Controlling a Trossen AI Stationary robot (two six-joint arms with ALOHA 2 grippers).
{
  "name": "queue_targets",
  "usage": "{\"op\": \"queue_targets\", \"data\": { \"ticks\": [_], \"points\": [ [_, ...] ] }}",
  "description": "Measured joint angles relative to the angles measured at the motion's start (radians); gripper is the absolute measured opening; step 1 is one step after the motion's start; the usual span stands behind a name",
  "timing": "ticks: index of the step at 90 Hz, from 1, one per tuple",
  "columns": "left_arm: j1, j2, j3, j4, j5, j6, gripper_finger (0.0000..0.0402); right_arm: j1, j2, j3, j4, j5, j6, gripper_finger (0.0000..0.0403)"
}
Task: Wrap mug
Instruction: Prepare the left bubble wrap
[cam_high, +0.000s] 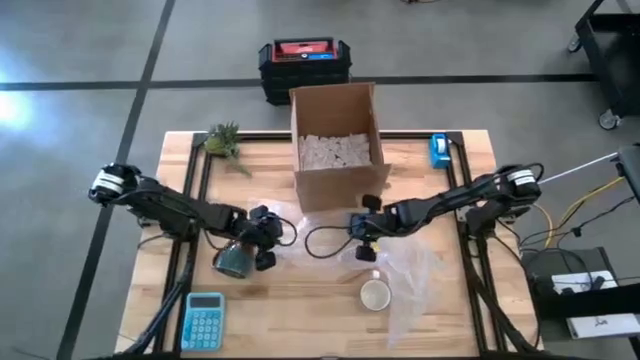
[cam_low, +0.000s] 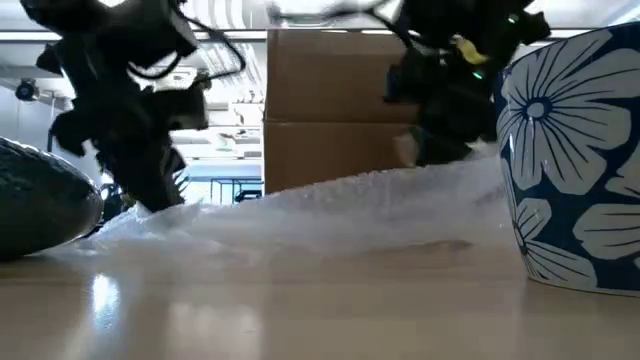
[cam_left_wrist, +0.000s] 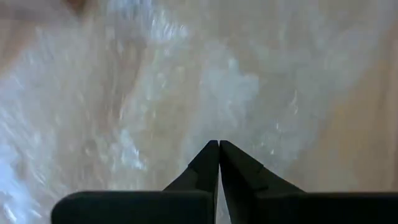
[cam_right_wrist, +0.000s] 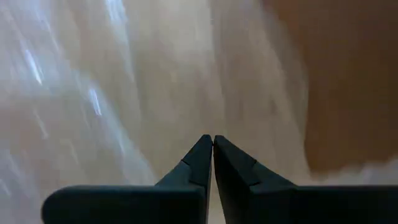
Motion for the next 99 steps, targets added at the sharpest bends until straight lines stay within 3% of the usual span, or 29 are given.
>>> {"op": "queue_targets", "data": {
  "ticks": [13,34,44,56,61,75,99],
  "points": [
    [-0.003,-0.014,0.045,-0.097,0.028,-0.028,0.0000,0.000,-0.042,-0.005,-0.195,0.001,0.060,0.0002],
    [-0.017,-0.042,0.173,-0.083,0.044,-0.007,0.0000,-0.002,-0.073,-0.014,-0.096,0.006,0.047,0.0002],
    [-0.051,-0.038,0.185,-0.090,0.183,-0.099,0.0000,-0.002,-0.071,-0.014,-0.048,0.007,0.016,0.0002],
    [-0.134,-0.028,0.157,-0.105,0.194,-0.226,0.0000,-0.003,-0.070,-0.013,-0.013,0.007,-0.031,0.0002],
    [-0.159,-0.017,0.151,-0.099,0.171,-0.283,0.0000,-0.003,-0.070,-0.013,0.019,0.007,-0.049,0.0002],
    [-0.207,0.032,0.142,-0.112,-0.010,-0.374,0.0000,-0.003,-0.070,-0.013,0.099,0.007,-0.102,0.0002],
    [-0.208,0.216,0.146,-0.096,-0.050,-0.436,0.0000,-0.003,-0.063,-0.017,0.143,0.007,-0.127,0.0002]
  ]
}}
